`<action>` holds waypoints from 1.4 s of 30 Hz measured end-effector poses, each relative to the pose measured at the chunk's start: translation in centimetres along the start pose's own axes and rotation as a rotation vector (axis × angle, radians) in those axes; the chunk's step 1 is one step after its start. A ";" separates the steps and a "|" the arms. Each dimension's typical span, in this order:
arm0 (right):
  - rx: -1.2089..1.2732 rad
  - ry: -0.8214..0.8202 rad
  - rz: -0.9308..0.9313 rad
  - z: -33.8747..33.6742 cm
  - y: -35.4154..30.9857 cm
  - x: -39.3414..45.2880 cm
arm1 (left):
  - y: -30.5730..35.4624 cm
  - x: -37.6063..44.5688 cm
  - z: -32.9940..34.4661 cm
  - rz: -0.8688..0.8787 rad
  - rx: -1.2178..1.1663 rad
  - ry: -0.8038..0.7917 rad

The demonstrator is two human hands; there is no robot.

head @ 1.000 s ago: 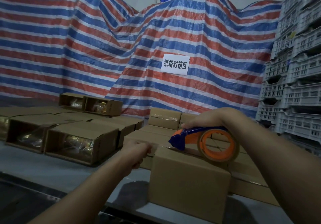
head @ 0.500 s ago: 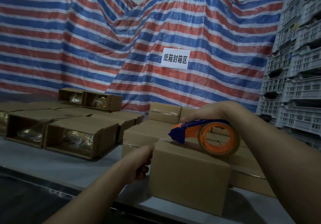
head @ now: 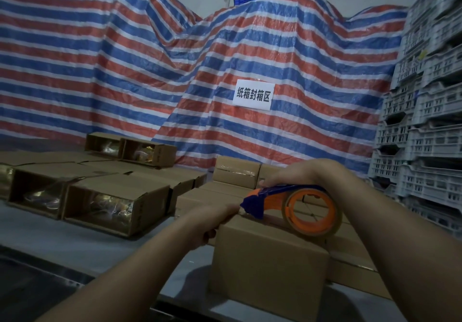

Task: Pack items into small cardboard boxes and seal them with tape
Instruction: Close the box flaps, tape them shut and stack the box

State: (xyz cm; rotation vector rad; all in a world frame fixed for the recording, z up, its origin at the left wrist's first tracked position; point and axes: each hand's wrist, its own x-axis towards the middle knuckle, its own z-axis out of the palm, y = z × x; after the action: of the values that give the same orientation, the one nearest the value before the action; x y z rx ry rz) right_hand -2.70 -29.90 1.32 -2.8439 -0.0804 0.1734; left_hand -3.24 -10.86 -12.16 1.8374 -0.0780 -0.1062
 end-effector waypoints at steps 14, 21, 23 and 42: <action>-0.217 -0.046 0.138 -3.4 4.9 -2.3 | 0.1 0.0 0.0 -0.009 0.028 -0.017; -0.330 -0.062 0.239 -2.6 6.5 -1.2 | 0.1 0.4 -0.2 0.000 0.083 -0.029; -0.350 -0.067 0.261 -2.7 6.3 -0.9 | 0.9 0.6 -0.5 0.042 0.274 0.024; -0.260 -0.109 0.240 -4.2 8.2 -2.6 | 0.9 -2.0 3.8 0.737 1.134 0.064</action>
State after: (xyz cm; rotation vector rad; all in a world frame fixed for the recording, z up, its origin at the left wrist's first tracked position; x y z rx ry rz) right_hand -4.45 -39.09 3.20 -3.0953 0.2337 0.3955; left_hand -5.65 -14.50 -12.21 2.7851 -0.9117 0.6363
